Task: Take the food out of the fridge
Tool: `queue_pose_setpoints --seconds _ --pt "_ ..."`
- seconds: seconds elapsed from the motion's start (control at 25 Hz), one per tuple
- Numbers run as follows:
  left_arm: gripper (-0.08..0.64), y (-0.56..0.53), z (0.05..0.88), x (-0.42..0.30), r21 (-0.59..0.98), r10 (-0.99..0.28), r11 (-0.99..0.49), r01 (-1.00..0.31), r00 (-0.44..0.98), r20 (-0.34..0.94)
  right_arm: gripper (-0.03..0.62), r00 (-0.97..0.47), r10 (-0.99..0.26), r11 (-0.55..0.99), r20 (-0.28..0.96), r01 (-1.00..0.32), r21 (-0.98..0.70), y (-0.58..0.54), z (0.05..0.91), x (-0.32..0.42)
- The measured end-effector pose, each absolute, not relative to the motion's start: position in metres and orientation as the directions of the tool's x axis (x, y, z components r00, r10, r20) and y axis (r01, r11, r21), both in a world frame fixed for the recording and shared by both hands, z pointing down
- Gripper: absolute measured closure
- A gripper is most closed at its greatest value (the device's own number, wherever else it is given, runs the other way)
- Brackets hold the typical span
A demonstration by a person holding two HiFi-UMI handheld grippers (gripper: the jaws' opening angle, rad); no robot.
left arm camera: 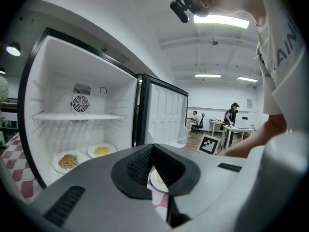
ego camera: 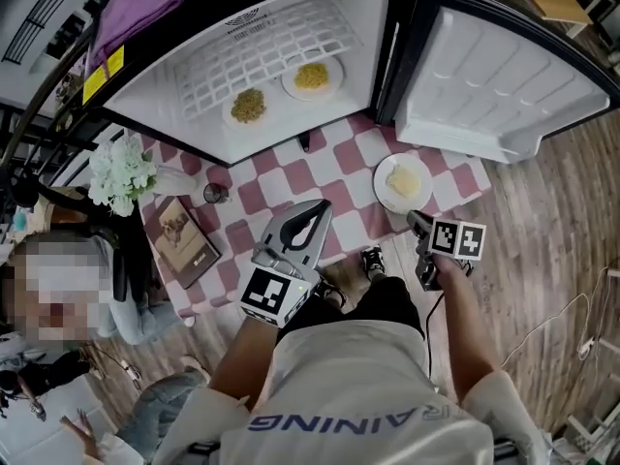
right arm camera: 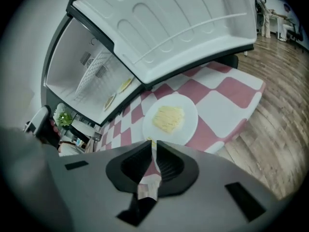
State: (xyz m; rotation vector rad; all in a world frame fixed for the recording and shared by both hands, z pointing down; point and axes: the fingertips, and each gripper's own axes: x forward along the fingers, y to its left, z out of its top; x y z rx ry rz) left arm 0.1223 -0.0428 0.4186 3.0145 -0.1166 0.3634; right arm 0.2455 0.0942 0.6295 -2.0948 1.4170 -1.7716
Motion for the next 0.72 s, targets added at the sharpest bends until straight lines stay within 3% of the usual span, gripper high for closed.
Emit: queue_pose_setpoints --seconds 0.04,0.28,0.52,0.72 --pt "0.552 -0.047 0.414 0.12 0.088 -0.078 -0.991 -0.101 0.97 0.232 0.552 -0.07 -0.675 -0.559 0.735 -0.603 -0.57 0.086 0.619 0.246" --pt "0.552 -0.067 0.385 0.099 0.073 -0.16 -0.982 -0.177 0.968 0.193 0.566 -0.05 -0.815 -0.36 0.577 -0.737 -0.573 0.028 0.524 0.231" --pt "0.552 -0.095 0.345 0.071 0.037 -0.273 -0.959 -0.28 0.954 0.126 0.571 -0.024 -0.935 -0.121 0.355 -0.916 -0.382 -0.036 0.422 0.214" --pt "0.552 -0.115 0.31 0.044 -0.011 -0.366 -0.93 -0.367 0.928 0.069 0.572 -0.049 -0.975 -0.014 0.216 -0.959 -0.282 -0.066 0.356 0.193"
